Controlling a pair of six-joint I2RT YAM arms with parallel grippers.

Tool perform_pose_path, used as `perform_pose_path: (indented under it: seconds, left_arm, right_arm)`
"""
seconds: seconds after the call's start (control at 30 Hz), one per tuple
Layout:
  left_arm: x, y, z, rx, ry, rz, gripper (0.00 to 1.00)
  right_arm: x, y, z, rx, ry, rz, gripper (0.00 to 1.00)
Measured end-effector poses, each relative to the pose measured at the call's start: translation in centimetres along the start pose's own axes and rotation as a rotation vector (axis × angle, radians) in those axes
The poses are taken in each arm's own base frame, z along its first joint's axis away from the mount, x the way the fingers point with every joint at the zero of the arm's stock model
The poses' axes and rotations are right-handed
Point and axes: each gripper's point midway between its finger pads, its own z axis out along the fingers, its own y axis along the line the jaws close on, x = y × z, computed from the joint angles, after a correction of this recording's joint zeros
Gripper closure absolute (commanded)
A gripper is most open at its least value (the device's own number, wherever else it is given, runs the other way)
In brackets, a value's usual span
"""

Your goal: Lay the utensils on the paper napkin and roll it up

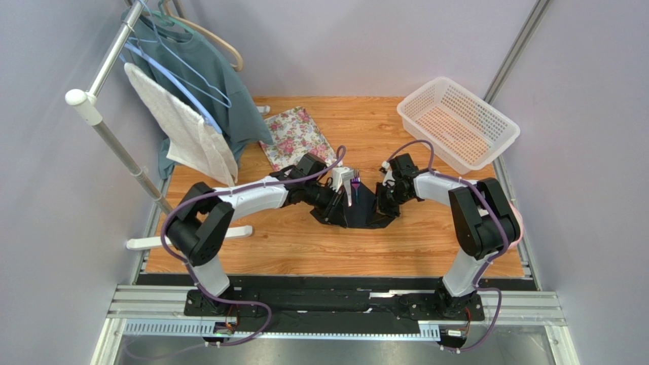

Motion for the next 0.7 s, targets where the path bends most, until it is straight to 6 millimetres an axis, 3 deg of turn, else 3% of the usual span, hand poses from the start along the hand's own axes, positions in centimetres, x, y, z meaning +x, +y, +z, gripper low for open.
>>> perform_pose_path:
  seconds: [0.17, 0.37, 0.7]
  left_arm:
    - [1.0, 1.2, 2.2, 0.019, 0.038, -0.146, 0.83]
    - [0.7, 2.2, 3.5, 0.012, 0.042, -0.226, 0.86]
    - [1.2, 5.3, 3.4, -0.042, 0.026, -0.339, 0.93]
  right_arm:
    - [-0.1, -0.1, -0.1, 0.006, -0.007, -0.012, 1.00]
    - [-0.2, -0.1, -0.1, 0.010, -0.010, -0.017, 1.00]
    - [-0.3, -0.2, -0.2, 0.011, -0.012, -0.033, 1.00]
